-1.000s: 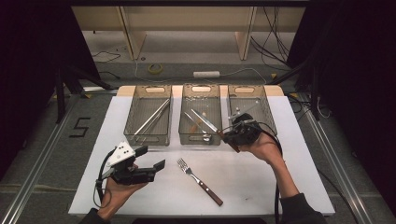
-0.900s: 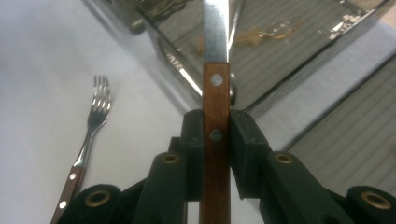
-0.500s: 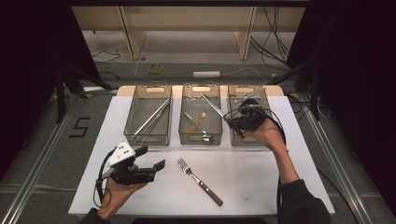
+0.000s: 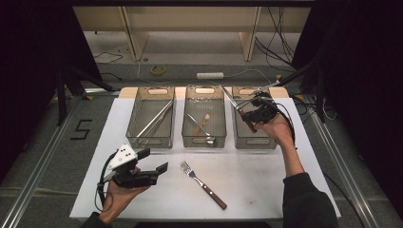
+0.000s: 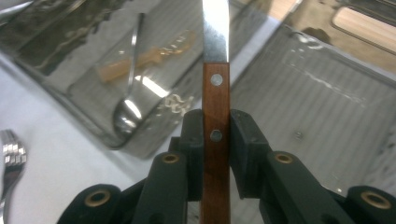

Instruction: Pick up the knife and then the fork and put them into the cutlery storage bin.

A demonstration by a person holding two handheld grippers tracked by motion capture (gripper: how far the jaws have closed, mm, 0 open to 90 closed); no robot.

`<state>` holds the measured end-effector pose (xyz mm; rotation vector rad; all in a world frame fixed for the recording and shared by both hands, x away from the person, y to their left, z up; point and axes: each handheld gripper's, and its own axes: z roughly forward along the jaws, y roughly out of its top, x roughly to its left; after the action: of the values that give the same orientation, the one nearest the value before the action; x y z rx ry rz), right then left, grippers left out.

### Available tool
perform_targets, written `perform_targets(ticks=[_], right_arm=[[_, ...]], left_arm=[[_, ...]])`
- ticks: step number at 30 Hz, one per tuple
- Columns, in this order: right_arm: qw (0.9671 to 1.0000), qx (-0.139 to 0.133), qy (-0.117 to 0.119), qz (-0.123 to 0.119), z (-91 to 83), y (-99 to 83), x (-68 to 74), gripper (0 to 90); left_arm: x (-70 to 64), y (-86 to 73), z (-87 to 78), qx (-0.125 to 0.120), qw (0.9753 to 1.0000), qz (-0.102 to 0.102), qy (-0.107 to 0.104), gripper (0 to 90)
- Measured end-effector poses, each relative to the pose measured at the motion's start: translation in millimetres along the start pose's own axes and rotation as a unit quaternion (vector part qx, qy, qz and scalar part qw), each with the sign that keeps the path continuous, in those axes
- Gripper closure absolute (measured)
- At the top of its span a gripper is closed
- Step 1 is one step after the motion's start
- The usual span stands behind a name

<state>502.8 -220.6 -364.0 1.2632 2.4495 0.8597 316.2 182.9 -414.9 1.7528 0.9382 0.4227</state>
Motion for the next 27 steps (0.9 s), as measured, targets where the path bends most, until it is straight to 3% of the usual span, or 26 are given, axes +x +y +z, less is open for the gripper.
perform_targets(ticks=[14,27], right_arm=[[0.9981,0.004,-0.046,0.042,9.9,-9.5,-17.4,77.2],[0.9964,0.010,-0.054,0.065,21.3,-18.1,-19.2,77.1]], left_arm=[[0.0,0.1,-0.6,-0.001,1.0000,0.001,0.001,15.9],[-0.3,0.0,-0.9,-0.003,1.0000,0.002,0.002,15.9]])
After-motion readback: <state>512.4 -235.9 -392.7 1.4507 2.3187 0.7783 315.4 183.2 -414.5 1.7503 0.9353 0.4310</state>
